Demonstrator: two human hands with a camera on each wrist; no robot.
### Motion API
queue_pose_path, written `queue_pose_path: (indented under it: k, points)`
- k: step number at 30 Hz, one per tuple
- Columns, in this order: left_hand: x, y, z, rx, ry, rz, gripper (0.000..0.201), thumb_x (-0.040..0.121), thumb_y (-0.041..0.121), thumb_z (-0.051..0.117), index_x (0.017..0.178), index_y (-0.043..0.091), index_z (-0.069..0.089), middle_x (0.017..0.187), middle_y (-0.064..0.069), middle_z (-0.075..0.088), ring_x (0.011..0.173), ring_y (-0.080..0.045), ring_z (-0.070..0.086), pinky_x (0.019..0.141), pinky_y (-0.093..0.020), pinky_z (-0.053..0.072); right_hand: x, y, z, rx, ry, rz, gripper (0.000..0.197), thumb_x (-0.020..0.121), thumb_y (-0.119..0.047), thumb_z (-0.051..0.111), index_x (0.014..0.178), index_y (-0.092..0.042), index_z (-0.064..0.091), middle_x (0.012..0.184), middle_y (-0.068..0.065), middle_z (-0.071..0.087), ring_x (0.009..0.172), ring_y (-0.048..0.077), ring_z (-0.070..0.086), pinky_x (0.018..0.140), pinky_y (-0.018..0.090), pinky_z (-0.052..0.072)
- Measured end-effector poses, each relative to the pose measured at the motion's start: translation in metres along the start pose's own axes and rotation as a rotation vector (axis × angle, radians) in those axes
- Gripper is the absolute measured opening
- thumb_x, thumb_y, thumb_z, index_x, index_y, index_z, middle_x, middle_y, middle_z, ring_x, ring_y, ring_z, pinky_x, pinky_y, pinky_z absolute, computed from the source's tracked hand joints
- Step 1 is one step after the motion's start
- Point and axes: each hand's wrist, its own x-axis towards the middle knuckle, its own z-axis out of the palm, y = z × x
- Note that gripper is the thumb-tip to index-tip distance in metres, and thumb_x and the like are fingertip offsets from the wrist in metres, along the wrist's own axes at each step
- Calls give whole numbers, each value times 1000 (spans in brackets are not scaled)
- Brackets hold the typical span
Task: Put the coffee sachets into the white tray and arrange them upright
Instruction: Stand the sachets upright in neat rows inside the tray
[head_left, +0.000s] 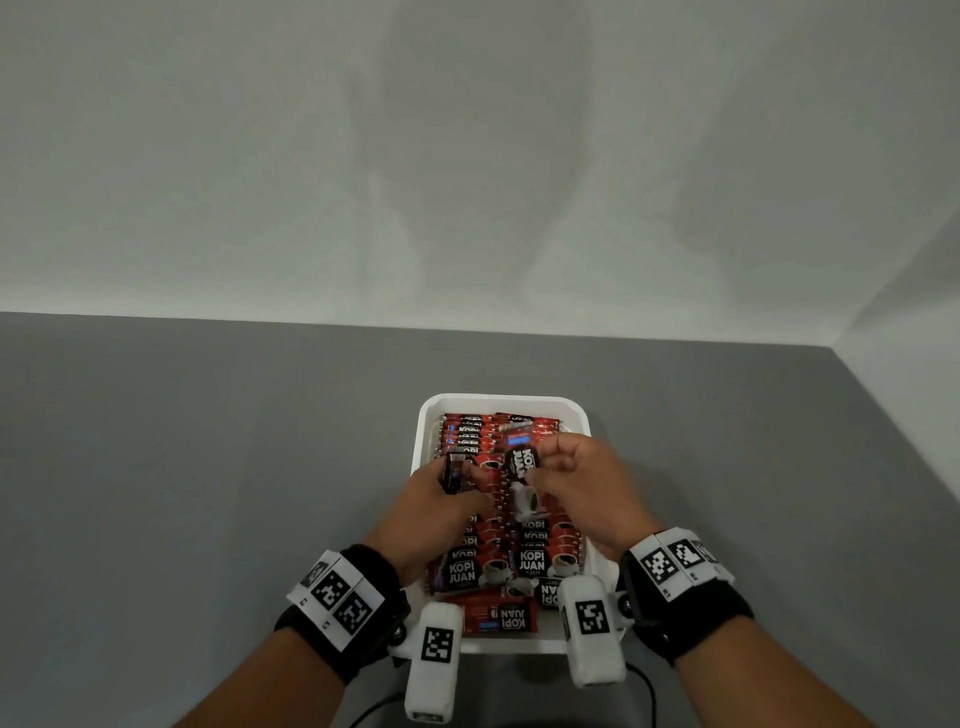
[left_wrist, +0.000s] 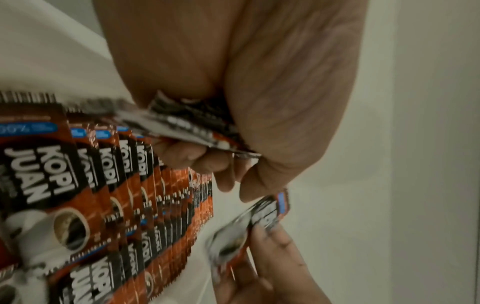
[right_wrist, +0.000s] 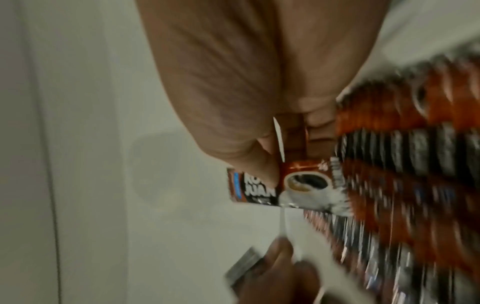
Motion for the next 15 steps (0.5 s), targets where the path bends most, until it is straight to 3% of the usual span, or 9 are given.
queue_pose_path:
  k: [2, 4, 5, 7, 9, 11, 15]
  points:
    - [4, -3, -5, 82, 26, -33, 12, 86, -3, 65, 90, 8, 62, 80, -6, 71, 65, -16, 69, 57, -31, 56, 2, 3, -10, -403, -105, -47, 18, 92, -6, 68, 95, -20, 78, 83, -6, 74, 74, 11, 69, 67, 27, 56]
    - [8, -6, -9, 329, 14, -29, 9, 82, 6, 64, 88, 13, 64, 87, -6, 74, 76, -20, 72, 68, -37, 62, 1, 7, -11, -689, -246, -36, 25, 92, -4, 63, 103, -21, 77, 94, -9, 69, 79, 6, 62, 63, 13, 44]
    - [10, -7, -10, 480, -22, -14, 9, 82, 8, 63, 89, 14, 66, 88, -5, 74, 76, -18, 71, 69, -33, 61, 1, 11, -8, -790, -302, -38, 29, 91, -2, 60, 105, -22, 76, 101, -7, 69, 85, 8, 61, 66, 13, 43]
    - [12, -9, -10, 731, -175, 26, 12, 83, 11, 60, 90, 16, 68, 87, 2, 73, 73, -11, 68, 68, -27, 59, -2, 17, 0, -917, -390, -49, 36, 84, 3, 55, 100, -25, 71, 108, -2, 66, 96, 16, 63, 77, 25, 51]
    - [12, -13, -6, 907, -354, 71, 12, 85, 20, 57, 91, 21, 67, 92, 7, 73, 83, -9, 69, 81, -32, 60, -5, 18, 6, -979, -430, -44, 35, 81, 8, 53, 95, -21, 66, 106, 2, 65, 96, 22, 63, 81, 36, 55]
    - [12, -19, -4, 1026, -455, 71, 16, 88, 26, 55, 97, 21, 67, 100, 6, 72, 92, -13, 68, 89, -36, 58, -7, 17, 9, -1027, -447, -51, 31, 84, 9, 52, 97, -16, 64, 106, 6, 65, 95, 24, 62, 81, 36, 55]
    - [11, -31, 2, 1168, -499, 18, 27, 92, 21, 53, 115, 18, 65, 115, -1, 70, 105, -19, 67, 96, -36, 56, -9, 17, 14, -1067, -408, -84, 28, 86, 9, 52, 87, -20, 49, 96, 4, 55, 85, 22, 55, 71, 32, 45]
